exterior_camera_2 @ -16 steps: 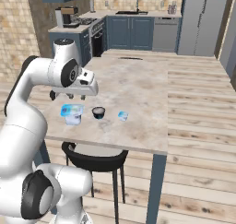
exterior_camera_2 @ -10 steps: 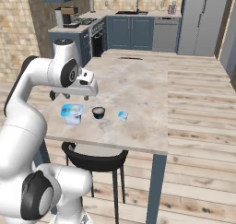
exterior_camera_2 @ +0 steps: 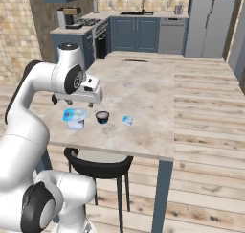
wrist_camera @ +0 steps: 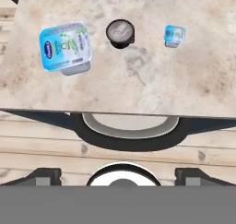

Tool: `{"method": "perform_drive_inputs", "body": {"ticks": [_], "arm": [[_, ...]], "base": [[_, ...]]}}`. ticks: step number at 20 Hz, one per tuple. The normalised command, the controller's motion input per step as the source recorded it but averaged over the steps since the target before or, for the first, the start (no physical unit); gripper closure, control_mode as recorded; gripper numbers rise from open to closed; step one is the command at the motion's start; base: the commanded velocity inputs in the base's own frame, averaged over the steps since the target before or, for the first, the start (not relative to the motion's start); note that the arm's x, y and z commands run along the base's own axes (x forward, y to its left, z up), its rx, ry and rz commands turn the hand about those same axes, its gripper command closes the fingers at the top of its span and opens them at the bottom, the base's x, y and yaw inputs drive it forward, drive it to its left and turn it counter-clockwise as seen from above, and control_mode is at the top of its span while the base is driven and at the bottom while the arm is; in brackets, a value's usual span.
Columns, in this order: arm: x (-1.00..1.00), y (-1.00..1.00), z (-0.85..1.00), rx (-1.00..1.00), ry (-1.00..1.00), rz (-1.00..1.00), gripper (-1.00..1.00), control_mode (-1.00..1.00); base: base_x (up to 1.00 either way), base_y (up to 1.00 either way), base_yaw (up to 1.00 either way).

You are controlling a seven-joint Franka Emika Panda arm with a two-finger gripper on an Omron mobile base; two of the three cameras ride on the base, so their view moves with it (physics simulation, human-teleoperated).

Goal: Stack the yogurt containers by placing the smaller containers on top of the larger containers.

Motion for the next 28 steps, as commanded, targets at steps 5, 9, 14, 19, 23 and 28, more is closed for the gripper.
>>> {"method": "perform_drive_inputs", "body": {"ticks": [5, 9, 14, 19, 23, 28], "arm": [[-0.1, -0.12, -0.09, 0.05, 0.0, 0.0, -1.0, -1.0], [-0.11, -0.15, -0.09, 0.06, -0.02, 0.0, -1.0, -1.0], [-0.11, -0.19, -0.06, 0.08, -0.02, 0.0, -1.0, -1.0], [-0.1, -0.17, -0.04, 0.07, -0.02, 0.0, -1.0, -1.0], [-0.07, -0.21, -0.04, 0.07, -0.01, 0.0, -1.0, -1.0], [-0.05, -0.23, -0.05, 0.08, -0.01, 0.0, -1.0, -1.0]], "base": [[0.0, 0.0, 0.0], [0.0, 0.0, 0.0], [0.0, 0.0, 0.0], [0.0, 0.0, 0.0], [0.0, 0.0, 0.0], [0.0, 0.0, 0.0]]}}
